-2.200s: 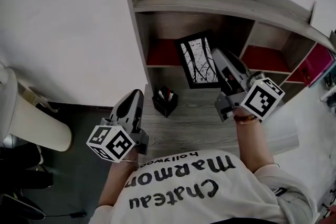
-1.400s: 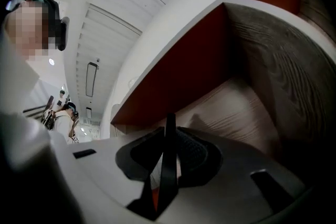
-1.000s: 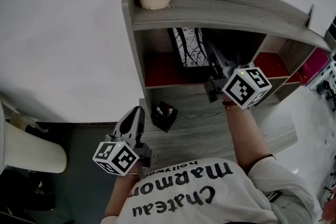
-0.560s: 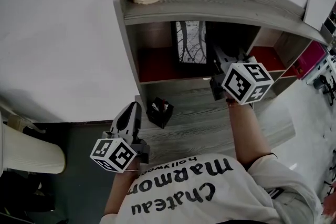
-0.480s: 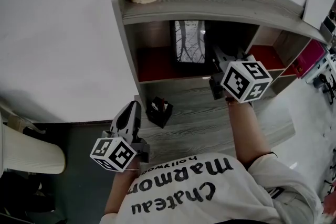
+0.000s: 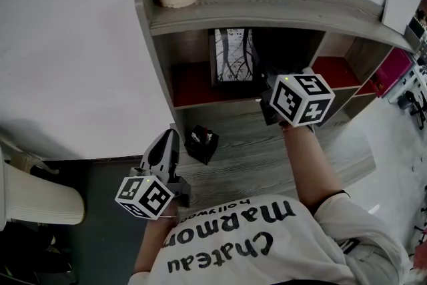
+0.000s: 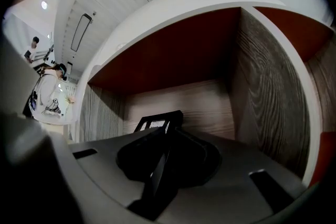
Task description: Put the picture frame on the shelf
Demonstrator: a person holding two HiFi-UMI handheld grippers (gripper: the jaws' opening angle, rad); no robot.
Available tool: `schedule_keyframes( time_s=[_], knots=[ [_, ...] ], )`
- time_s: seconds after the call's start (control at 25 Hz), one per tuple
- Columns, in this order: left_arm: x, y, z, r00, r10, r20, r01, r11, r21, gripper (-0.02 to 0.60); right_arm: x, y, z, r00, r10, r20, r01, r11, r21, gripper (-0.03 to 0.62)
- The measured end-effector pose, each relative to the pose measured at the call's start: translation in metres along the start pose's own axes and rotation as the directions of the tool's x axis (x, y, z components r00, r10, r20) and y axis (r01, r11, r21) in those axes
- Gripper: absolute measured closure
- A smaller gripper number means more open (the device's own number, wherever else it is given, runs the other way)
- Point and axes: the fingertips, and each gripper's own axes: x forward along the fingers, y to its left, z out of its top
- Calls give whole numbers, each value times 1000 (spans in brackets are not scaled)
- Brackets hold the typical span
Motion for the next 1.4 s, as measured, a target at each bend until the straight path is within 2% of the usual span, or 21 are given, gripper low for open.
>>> schedule_keyframes(
  time_s=[0.24, 0.76, 1.4],
  knots=[
    [0, 4, -1, 1000, 8, -3, -8, 1000, -5, 558, 9, 0, 0, 999, -44, -5, 44, 999, -27, 536],
    [0, 12, -3, 1000, 19, -6, -19, 1000, -14, 558, 16, -7, -1, 992, -123, 29, 122, 992, 36, 549],
    [6, 14, -5, 1000, 13, -18, -13, 1000, -17, 558, 17, -13, -6, 987, -162, 10, 161, 986, 35, 563]
  ],
)
